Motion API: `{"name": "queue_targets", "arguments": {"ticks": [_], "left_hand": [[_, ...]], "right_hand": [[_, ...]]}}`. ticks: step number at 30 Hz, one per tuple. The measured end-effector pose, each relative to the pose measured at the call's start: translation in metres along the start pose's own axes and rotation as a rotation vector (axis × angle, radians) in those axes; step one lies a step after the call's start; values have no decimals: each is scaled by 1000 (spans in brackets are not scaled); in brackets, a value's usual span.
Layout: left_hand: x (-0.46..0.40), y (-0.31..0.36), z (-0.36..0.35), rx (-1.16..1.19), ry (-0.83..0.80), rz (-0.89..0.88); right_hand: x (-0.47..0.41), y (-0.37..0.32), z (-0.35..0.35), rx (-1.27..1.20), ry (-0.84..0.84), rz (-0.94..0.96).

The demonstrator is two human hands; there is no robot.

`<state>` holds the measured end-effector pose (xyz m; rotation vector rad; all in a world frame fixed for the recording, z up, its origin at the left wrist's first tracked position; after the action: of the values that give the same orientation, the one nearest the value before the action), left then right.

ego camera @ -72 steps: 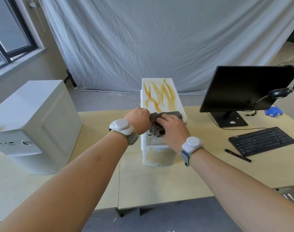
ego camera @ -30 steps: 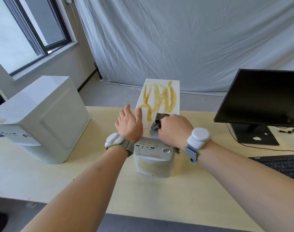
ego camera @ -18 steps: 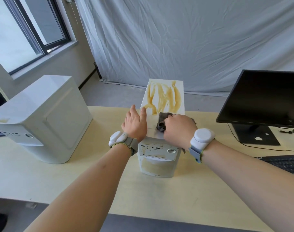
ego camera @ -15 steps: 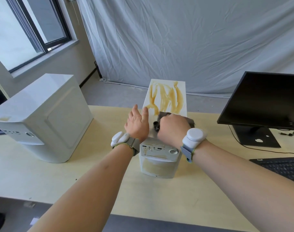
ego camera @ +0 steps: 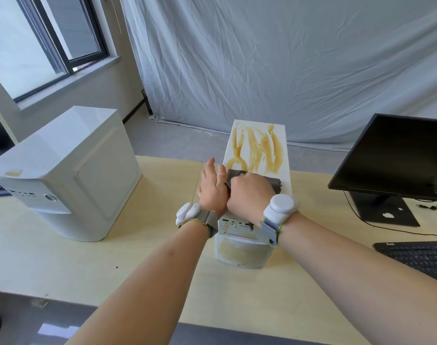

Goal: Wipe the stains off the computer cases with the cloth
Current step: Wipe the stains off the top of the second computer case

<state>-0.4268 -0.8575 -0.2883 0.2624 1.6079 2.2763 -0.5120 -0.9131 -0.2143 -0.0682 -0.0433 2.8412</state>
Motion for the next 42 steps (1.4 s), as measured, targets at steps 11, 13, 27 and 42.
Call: {"name": "queue_targets", "arguments": {"ticks": [11, 13, 27, 42], "left_hand": [[5, -2, 20, 82, 42, 57], [6, -5, 31, 101, 90, 52], [17, 22, 48, 32, -53, -100], [1, 66, 53, -39, -214, -110]], "right_hand": [[-4, 61, -2, -529, 61, -396], [-13, 43, -14, -459, -4, -329], [23, 41, 1, -1062, -180, -53], [-1, 100, 24, -1359, 145, -180]]}}
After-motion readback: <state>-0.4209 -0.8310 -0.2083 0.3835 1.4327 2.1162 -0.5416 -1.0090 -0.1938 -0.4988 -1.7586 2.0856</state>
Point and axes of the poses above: each hand's wrist, its own x-axis away from the middle knuckle, its own z-axis out of the back of the hand, y = z × x, the point moved 2 cm from there along -x, towards the middle knuckle
